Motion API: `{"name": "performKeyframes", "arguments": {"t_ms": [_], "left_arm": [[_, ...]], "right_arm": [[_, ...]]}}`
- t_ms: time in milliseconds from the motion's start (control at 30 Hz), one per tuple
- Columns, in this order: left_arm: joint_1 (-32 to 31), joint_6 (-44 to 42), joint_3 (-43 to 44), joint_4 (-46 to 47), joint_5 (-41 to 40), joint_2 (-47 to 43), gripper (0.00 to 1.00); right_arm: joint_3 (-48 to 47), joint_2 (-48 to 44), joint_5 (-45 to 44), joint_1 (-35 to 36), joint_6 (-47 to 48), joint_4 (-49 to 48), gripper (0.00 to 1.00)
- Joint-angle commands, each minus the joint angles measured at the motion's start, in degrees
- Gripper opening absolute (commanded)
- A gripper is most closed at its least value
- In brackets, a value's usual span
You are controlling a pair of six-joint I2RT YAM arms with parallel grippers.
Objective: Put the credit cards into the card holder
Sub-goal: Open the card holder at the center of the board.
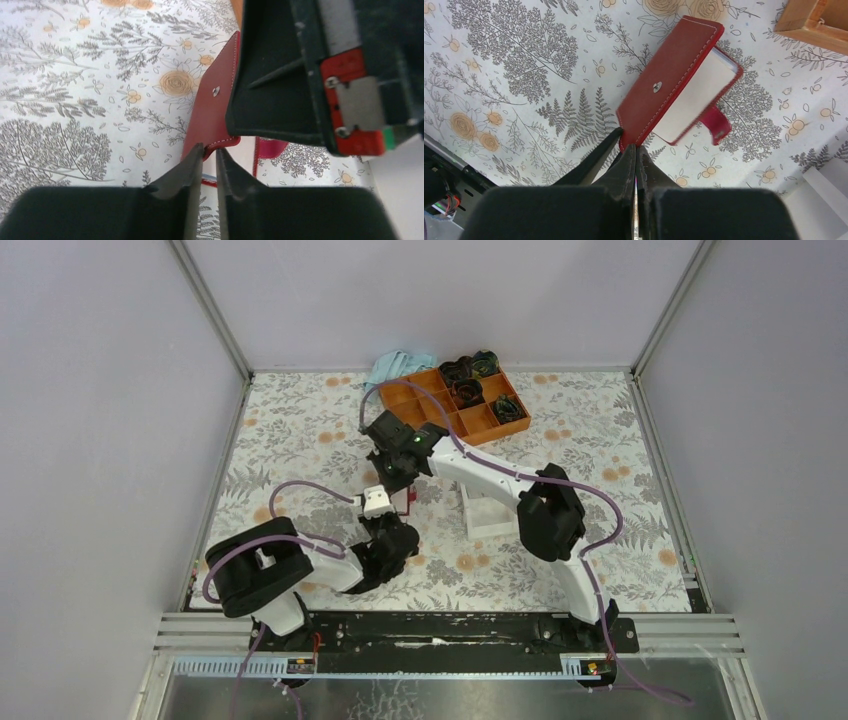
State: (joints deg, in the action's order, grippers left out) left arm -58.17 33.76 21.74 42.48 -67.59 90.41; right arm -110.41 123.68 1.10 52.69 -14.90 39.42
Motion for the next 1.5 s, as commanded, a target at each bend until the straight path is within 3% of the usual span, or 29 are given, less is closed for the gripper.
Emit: {"name": "performKeyframes", "arguments": {"t_ms": [0, 133, 367, 467, 667, 1167, 1467], "left_arm": [[0.23, 8.49, -0.5, -7.66, -7.11, -0.26, 0.15], [0.44, 13.42, -0.01, -13.2, -7.32, -0.46, 0.0], [1.56, 24.13, 1.39, -24.19, -5.94, -0.74, 0.0], [2.29, 30.32, 2.34, -30.19, -4.96, -0.78, 0.0], [2.61, 33.02, 2.53, -33.8, -4.3, -2.17, 0.0], [4.6, 35.73, 1.83, -35.85, -1.36, -2.59, 0.0], [5.25, 35.81, 1.5, -35.8, -0.88, -2.72, 0.0]], "right_arm": [[-1.42, 0.23, 0.45, 0.2, -0.52, 0.74, 0.0], [-0.39, -0.22, 0.57, 0.18, -0.91, -0.22, 0.06], [2.42, -2.48, -0.92, 0.13, -1.23, -2.18, 0.4], [5.67, -5.22, -1.61, -0.06, -1.84, -5.18, 0.5], [12.47, -10.41, -1.68, -0.65, -3.92, -11.16, 0.51], [24.35, -11.71, 6.99, -4.46, -11.44, -21.97, 0.4], [25.9, -10.49, 9.63, -5.08, -13.52, -25.28, 0.38]]}}
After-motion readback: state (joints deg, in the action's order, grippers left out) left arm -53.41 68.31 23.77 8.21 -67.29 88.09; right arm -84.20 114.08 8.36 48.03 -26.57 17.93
